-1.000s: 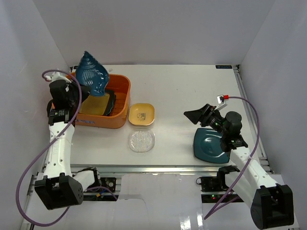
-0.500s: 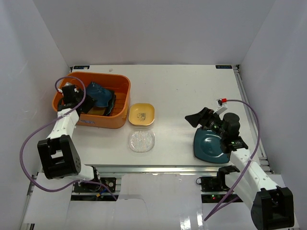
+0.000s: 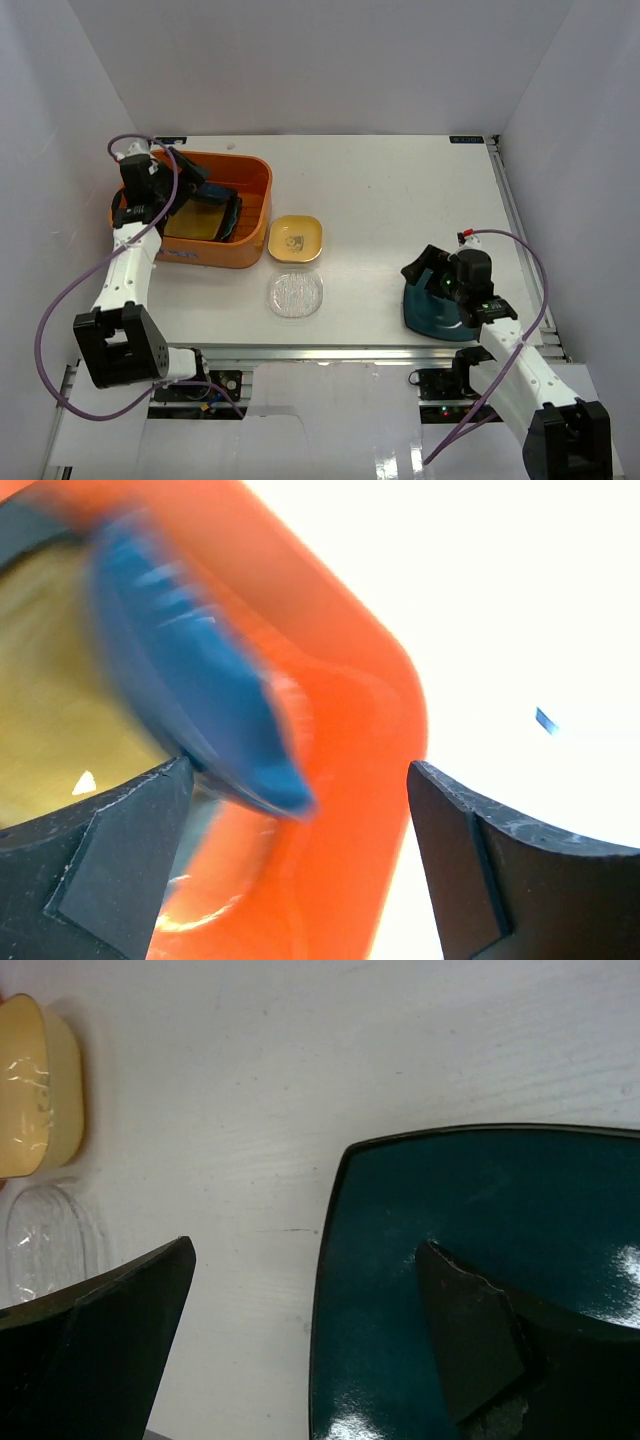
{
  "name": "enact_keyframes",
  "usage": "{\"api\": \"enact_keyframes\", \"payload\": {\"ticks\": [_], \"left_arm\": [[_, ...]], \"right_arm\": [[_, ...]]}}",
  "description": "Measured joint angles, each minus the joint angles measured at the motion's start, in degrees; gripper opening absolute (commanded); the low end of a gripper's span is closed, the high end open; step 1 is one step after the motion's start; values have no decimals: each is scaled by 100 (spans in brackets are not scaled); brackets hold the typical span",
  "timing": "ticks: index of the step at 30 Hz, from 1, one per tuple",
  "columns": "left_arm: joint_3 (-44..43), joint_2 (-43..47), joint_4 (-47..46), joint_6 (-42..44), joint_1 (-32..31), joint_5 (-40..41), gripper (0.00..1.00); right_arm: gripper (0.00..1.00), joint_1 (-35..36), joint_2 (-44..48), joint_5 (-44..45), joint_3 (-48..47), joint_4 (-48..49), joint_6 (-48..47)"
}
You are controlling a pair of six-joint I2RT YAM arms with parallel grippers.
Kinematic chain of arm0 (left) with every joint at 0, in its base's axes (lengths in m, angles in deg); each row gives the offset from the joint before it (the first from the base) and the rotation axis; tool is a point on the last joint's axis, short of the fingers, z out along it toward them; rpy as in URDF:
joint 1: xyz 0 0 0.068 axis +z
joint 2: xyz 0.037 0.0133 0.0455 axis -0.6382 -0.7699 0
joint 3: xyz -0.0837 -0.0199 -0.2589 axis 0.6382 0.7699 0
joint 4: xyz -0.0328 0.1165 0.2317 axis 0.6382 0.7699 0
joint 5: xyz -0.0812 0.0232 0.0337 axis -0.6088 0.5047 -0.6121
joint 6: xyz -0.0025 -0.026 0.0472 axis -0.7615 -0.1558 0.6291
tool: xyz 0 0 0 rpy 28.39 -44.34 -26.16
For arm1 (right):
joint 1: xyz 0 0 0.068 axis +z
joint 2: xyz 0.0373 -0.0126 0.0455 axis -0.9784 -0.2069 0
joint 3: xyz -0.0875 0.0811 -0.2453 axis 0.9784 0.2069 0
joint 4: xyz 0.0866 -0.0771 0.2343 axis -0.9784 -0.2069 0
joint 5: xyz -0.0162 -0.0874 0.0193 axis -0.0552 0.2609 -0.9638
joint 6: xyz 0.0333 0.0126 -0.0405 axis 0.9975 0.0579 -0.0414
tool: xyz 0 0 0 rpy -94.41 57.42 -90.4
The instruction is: Place the plates into the plastic bin on the countertop
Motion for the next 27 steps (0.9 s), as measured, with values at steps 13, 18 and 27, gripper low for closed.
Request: {"api": "enact_keyframes", "payload": {"ticks": [13,18,27], "left_arm": [[-264,1084,-68,721,-1331,-269,98],[-164,1019,-63,708,-1488,-608,98],[229,800,-149,881,-3884,-1231,98]], "right_arm": [[91,39,-1027,157,-4,361,105],[88,76,-1692,90,-81,1130,210],[86,256,-3783,-446,-1174,2494,444]]}}
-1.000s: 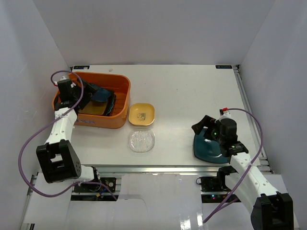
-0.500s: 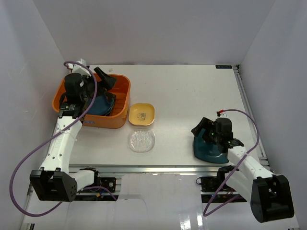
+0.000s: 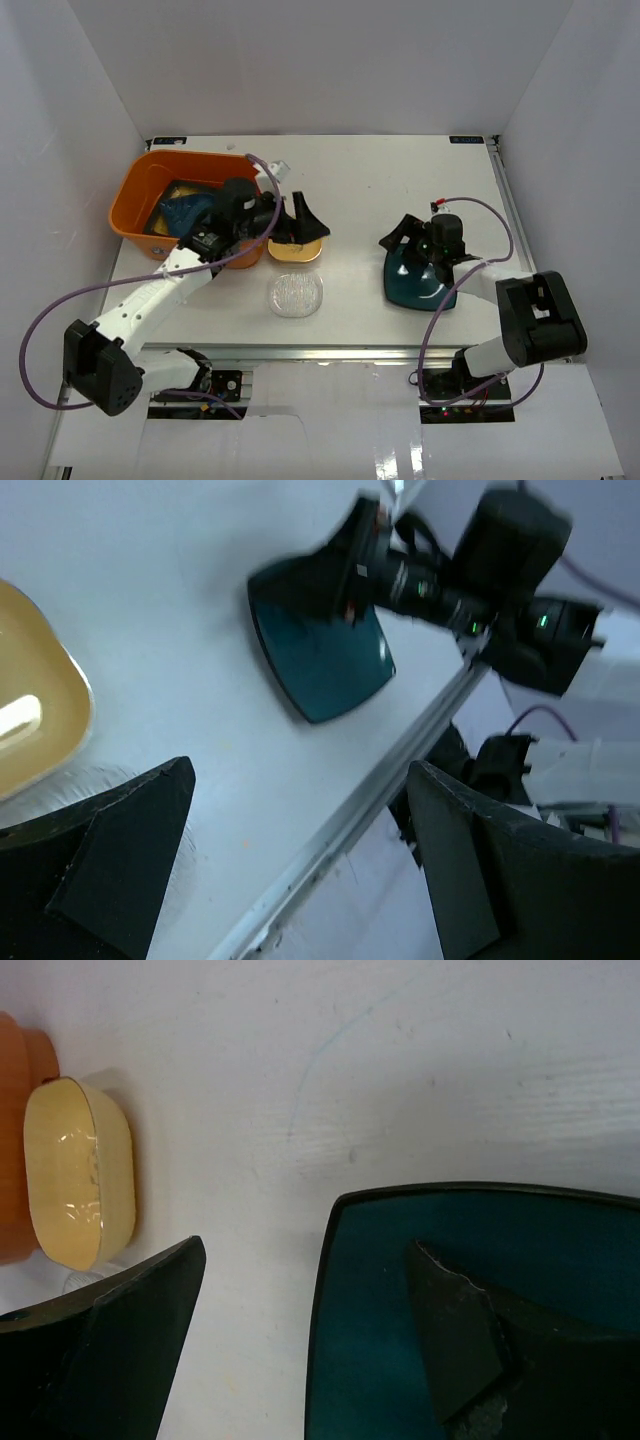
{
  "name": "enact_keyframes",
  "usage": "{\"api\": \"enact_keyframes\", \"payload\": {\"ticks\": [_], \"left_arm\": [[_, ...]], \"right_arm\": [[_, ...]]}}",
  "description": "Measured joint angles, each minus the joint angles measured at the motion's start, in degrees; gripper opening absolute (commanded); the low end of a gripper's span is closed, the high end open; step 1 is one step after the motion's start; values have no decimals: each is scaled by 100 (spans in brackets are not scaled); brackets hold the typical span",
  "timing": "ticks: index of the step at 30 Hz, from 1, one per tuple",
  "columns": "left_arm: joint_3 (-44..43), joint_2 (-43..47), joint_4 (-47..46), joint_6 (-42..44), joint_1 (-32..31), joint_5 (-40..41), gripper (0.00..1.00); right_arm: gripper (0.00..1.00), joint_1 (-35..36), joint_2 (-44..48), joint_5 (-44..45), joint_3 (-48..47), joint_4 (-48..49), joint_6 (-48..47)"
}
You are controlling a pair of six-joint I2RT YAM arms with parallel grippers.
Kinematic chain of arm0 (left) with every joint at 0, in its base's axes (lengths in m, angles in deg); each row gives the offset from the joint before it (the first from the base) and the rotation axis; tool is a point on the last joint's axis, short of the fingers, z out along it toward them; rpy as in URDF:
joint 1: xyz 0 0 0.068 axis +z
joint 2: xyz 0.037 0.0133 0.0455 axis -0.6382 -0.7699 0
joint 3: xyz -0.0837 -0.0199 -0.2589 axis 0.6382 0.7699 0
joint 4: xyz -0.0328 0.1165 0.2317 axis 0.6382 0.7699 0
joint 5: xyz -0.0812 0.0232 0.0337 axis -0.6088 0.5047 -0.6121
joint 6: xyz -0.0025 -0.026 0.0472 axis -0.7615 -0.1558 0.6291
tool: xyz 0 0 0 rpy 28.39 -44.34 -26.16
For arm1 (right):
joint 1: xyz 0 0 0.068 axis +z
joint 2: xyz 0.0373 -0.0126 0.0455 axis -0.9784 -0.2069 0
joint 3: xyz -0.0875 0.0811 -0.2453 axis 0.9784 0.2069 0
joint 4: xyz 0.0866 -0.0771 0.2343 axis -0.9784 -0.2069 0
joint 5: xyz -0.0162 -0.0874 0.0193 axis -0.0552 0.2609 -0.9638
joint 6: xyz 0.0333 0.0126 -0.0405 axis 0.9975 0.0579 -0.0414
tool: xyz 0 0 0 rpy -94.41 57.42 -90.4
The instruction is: Place the plates into the plastic bin on the countertop
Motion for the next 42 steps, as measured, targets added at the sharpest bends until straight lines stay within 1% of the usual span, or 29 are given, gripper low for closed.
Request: {"api": "enact_keyframes", "payload": {"ticks": [4,6,8,9,10,11,12,13,14,17,19,22,25,27,28,31,34,35,37,39,42], "left_arm": [[472,-439,-22,-133,-1054,227,98],[599,-813,-103,-271,-1384,431,98],[645,-1215,-190,-431,-1650,640,96],[643,-1432,-295,-509,-1753,723,95],[621,-1639,-422,-592,-1834,780,91],[577,-1836,-514,-682,-1891,822,90],[509,-2068,-636,-752,-1939,868,89],[402,-2310,-752,-837,-1978,883,87],[282,-2562,-881,-929,-2011,911,87],[22,-3169,-1338,-1239,-2065,1010,84],[-61,-3508,-1670,-1530,-2085,1086,84],[-129,-3952,-2017,-1985,-2120,1207,82],[-358,-4275,-2286,-2317,-2194,1296,78],[-498,-4459,-2435,-2470,-2282,1355,73],[-566,-4544,-2487,-2542,-2330,1366,68],[-649,-4723,-2667,-2699,-2415,1392,63],[-669,-4826,-2776,-2855,-2463,1443,49],[-669,-4863,-2822,-2905,-2472,1445,37],[-658,-4953,-2874,-2983,-2474,1484,20],[-647,-5047,-3049,-3141,-2455,1460,0],[-634,-5090,-3309,-3324,-2437,1425,0]], "right_arm": [[87,9,-516,-92,-599,15,35],[88,-7,-588,-155,-868,26,37],[88,-35,-431,-225,-1005,46,37],[87,-52,-214,-243,-997,35,39],[84,-76,26,-247,-968,0,33],[79,-101,297,-221,-929,-9,22],[62,-138,660,-179,-863,-33,7],[56,-188,1067,-129,-752,-48,-4],[53,-232,1484,-83,-640,-92,-31],[49,-352,2616,57,-343,-181,-72],[47,-387,3167,120,-186,-319,-105],[47,-385,3689,103,37,-527,-114],[49,-385,3895,70,133,-774,-118],[51,-385,3945,42,144,-898,-120],[51,-385,3963,24,144,-929,-120],[52,-385,3998,-24,144,-992,-122],[52,-385,4002,-57,144,-1047,-122],[52,-385,4004,-61,144,-1054,-122],[53,-385,4017,-66,146,-1056,-122],[53,-385,4070,-74,168,-1060,-122],[53,-387,4146,-76,179,-1121,-125]]}}
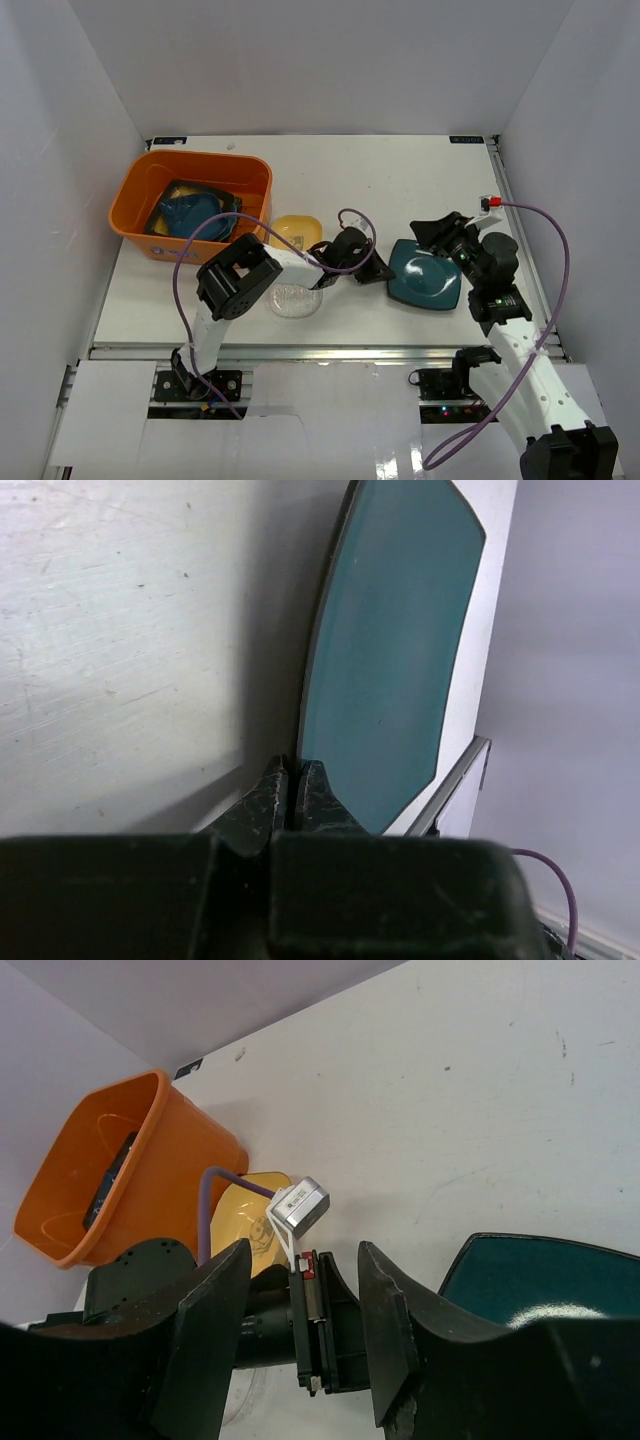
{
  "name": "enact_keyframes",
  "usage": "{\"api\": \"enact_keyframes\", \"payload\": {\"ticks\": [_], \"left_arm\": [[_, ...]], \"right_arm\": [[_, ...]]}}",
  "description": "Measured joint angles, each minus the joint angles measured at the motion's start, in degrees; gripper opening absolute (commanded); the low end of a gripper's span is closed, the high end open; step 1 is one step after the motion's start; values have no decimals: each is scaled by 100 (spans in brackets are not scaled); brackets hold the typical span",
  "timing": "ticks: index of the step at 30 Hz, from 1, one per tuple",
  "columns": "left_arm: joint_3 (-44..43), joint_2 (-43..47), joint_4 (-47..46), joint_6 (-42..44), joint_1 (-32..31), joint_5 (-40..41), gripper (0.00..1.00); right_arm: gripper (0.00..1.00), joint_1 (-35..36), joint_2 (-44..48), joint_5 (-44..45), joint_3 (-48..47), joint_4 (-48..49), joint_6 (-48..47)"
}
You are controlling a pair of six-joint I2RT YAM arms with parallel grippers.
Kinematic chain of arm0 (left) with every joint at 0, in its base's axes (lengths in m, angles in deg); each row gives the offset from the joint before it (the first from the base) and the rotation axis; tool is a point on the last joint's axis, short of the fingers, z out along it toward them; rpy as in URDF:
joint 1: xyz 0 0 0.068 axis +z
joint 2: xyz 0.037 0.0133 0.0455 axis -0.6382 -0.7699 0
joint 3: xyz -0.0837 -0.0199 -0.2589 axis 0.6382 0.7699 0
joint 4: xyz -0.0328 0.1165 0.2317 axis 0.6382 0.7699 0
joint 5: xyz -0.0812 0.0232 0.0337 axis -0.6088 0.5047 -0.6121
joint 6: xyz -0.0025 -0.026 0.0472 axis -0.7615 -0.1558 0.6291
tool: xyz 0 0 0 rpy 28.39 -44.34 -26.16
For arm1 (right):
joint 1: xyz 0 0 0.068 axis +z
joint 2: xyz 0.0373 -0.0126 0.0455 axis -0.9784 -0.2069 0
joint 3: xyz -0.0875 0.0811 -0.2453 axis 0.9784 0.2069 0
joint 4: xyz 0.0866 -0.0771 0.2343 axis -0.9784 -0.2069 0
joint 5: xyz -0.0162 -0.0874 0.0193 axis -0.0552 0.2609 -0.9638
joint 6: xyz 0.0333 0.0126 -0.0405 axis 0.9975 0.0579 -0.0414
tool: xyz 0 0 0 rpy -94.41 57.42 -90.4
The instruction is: Place the plates into the plastic bin on the countertop
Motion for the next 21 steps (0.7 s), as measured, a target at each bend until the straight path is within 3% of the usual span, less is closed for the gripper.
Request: {"api": "enact_keyframes", "payload": {"ticks": [3,7,12,15,21], "left_arm": [[114,68,-192,-9,-7,-7,0],[542,575,-234,164,11,-2,0],[804,1606,337,732,289,-284,0],[896,2201,413,750,809,-739,0],[1064,3856,457,660,2524,-1451,0]], "right_arm": [[55,-13,74,-4,0,-63,-4],[73,-26,251,-79,-7,-223,-17],[82,-31,632,-155,-238,-579,-140],[82,-31,870,-149,-487,-660,-170],[82,-31,1012,-199,-555,-616,-166]]}}
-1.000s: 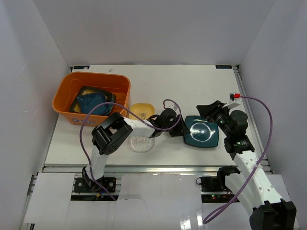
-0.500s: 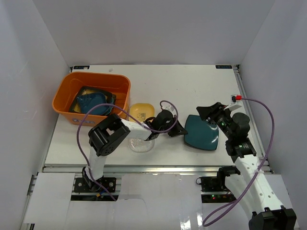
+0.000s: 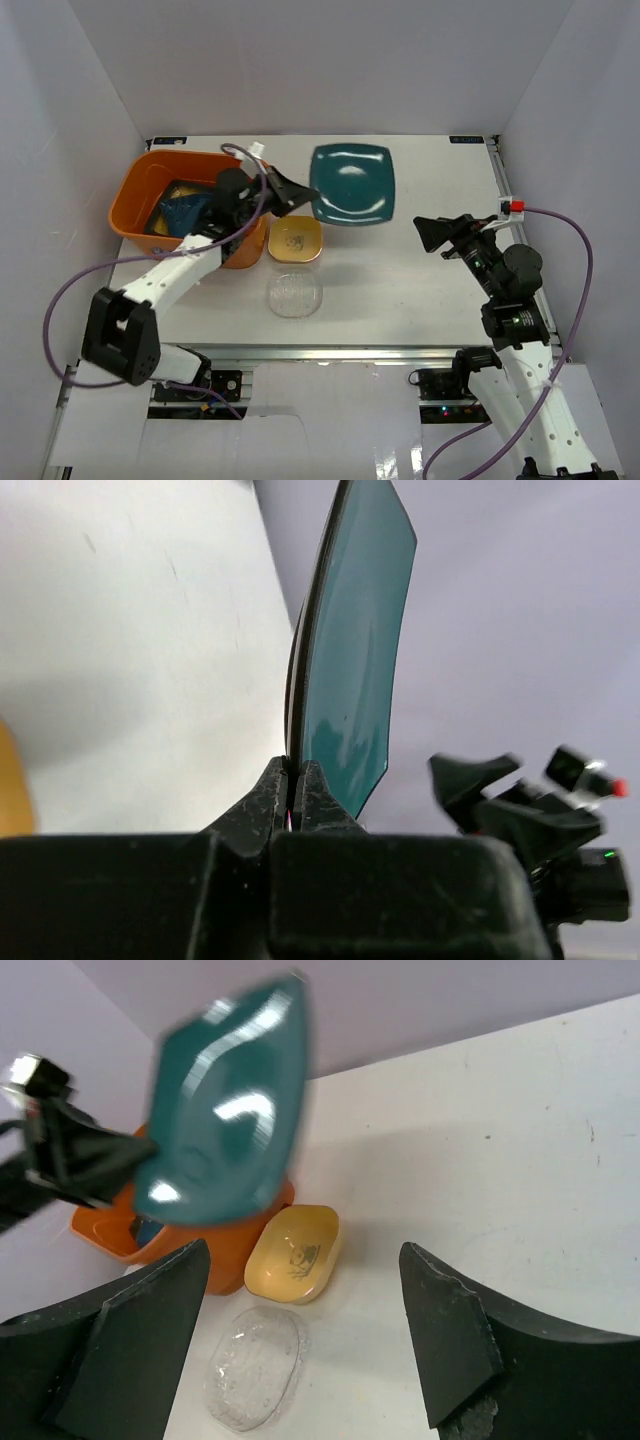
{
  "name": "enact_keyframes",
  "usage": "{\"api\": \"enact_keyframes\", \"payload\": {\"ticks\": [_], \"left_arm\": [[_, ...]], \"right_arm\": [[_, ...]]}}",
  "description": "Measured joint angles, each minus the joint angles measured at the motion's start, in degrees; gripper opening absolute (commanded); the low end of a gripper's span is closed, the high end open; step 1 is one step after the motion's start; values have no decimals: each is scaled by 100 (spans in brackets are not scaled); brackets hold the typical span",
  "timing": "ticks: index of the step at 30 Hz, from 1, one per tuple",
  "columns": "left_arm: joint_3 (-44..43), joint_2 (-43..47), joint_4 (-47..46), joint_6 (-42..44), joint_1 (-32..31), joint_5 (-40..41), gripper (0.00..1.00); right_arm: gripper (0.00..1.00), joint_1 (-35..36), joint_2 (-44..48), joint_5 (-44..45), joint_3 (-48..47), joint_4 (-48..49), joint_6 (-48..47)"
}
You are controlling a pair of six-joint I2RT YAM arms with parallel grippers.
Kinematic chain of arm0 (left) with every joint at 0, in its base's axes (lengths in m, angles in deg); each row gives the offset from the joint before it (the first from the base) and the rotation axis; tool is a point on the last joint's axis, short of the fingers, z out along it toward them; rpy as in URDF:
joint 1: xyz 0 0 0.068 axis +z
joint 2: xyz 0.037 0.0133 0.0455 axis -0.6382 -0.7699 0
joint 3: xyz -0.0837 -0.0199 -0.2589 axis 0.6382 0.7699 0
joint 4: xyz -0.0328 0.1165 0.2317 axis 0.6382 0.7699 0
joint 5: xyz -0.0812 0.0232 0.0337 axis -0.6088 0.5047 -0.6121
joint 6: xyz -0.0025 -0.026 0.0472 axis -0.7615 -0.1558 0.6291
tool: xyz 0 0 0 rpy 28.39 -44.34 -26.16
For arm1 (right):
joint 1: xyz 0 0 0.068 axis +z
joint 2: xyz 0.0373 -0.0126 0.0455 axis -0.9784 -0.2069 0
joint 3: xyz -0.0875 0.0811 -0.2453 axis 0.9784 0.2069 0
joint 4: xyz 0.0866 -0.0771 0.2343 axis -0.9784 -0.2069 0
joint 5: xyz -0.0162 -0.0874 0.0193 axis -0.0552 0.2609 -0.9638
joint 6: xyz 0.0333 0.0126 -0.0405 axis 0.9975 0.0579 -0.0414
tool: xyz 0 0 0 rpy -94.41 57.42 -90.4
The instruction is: Place the plates into the plastic bin on the countertop
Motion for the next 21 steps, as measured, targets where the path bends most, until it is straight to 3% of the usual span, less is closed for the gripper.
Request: {"api": "enact_keyframes", "payload": {"ticks": [8,10,15,21], "left_arm": [[52,2221,1368,468,3093,-59,0],[107,2500,1799,651,3670,319,0],[374,2524,2656,1088,3974,1272,0],[623,1969,3115,1320,4083,1593,0]], "right_arm": [[83,0,-402,-264,293,140,28],[83,0,-518,-350,407,192,33],[83,0,-916,-533,501,269,20],[82,9,-1226,-654,597,605,22]]}}
